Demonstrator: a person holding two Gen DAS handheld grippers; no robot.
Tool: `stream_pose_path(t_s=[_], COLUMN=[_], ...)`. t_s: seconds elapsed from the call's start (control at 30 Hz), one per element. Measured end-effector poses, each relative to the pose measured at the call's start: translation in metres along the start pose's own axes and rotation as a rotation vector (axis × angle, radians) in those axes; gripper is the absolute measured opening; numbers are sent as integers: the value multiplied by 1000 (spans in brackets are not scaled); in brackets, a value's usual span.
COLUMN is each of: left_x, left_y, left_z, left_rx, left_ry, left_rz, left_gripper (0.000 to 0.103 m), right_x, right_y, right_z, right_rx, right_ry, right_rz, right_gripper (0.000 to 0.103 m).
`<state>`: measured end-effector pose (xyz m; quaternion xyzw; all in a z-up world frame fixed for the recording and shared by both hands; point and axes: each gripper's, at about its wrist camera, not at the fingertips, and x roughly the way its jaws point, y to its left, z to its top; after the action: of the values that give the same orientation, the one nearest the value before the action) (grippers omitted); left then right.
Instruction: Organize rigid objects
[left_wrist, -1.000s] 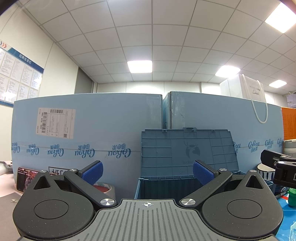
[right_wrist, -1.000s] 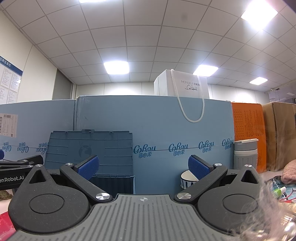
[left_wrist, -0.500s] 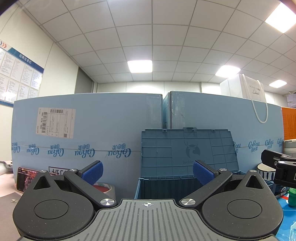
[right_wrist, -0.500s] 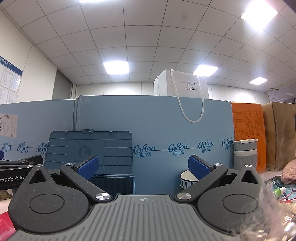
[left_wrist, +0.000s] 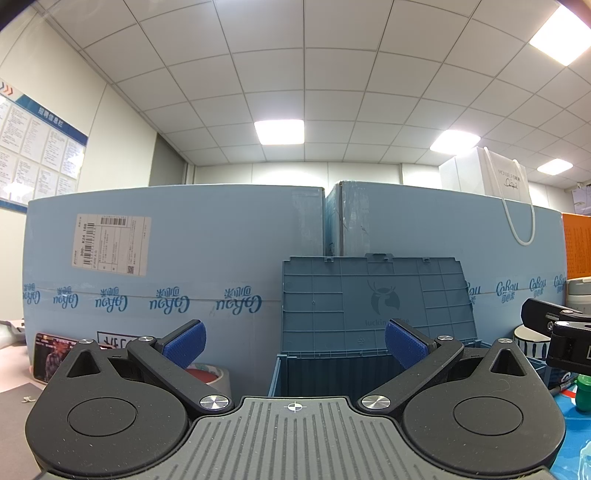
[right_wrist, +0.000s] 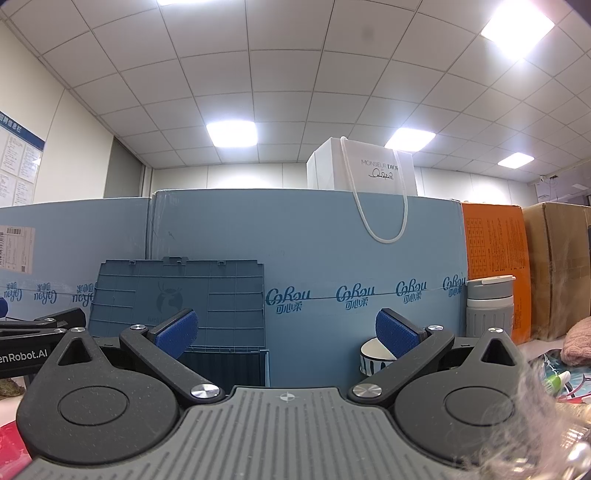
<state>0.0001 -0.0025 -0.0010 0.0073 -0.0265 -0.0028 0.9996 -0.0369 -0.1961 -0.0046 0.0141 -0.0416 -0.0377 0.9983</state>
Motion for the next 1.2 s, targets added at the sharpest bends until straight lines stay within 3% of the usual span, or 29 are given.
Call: stream_pose_path(t_s=[0.83,1.2], left_x=[-2,-12], left_y=[1,9], left_z=[0,1], left_rx=[-9,-42], left_ry=[-12,-48], left_rz=[-17,-31], left_gripper=[103,103], right_x=[-5,-20], right_y=[-4,0], right_z=[1,15], right_rx=[31,-57], right_ry=[-22,-64], right_rz=[-42,-96], right_gripper=[103,103])
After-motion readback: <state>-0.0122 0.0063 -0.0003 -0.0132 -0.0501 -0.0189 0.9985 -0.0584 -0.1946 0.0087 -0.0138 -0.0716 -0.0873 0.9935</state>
